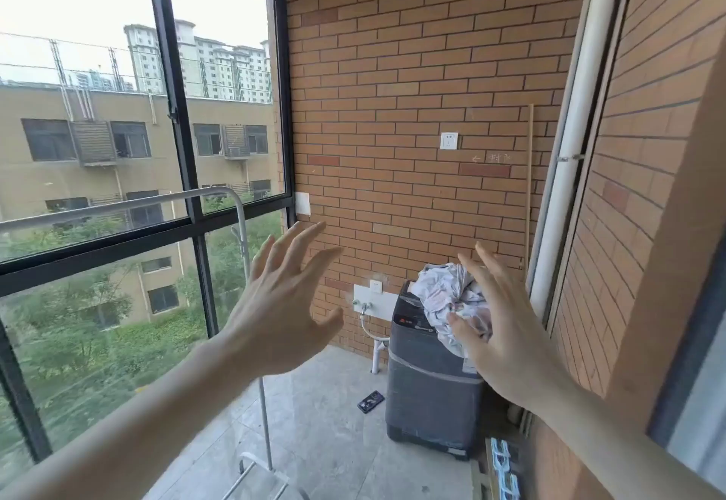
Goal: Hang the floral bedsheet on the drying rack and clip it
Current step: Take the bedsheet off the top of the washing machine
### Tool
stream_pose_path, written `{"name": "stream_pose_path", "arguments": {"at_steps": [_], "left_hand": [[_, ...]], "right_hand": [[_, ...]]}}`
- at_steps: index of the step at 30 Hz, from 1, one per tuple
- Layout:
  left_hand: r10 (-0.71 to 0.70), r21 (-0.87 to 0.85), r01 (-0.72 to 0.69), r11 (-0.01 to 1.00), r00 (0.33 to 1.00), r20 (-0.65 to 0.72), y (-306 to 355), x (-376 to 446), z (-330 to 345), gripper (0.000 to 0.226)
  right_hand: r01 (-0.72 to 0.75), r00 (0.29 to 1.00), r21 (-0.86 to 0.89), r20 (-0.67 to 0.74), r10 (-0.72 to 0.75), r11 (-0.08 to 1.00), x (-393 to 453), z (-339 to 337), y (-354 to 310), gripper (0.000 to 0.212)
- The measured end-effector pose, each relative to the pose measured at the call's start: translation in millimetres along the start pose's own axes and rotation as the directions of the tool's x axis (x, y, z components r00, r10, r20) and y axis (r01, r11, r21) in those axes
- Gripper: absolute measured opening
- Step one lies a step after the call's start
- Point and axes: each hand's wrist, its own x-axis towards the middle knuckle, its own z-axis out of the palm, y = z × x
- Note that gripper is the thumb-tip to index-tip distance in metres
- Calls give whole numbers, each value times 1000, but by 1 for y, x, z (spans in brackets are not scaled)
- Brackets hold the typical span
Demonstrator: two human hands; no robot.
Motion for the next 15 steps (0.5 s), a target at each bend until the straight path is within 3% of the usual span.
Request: {"name": "stream_pose_path", "arguments": {"at_steps": [10,15], "left_hand": [[-49,-155,90,984,967,250,11,21,100,78],[-27,-239,101,966,956,293,29,66,161,75]], "right_hand": [[-218,969,40,128,211,975,-27,44,81,75],[-310,936,40,189,298,950,-21,55,139,75]]}}
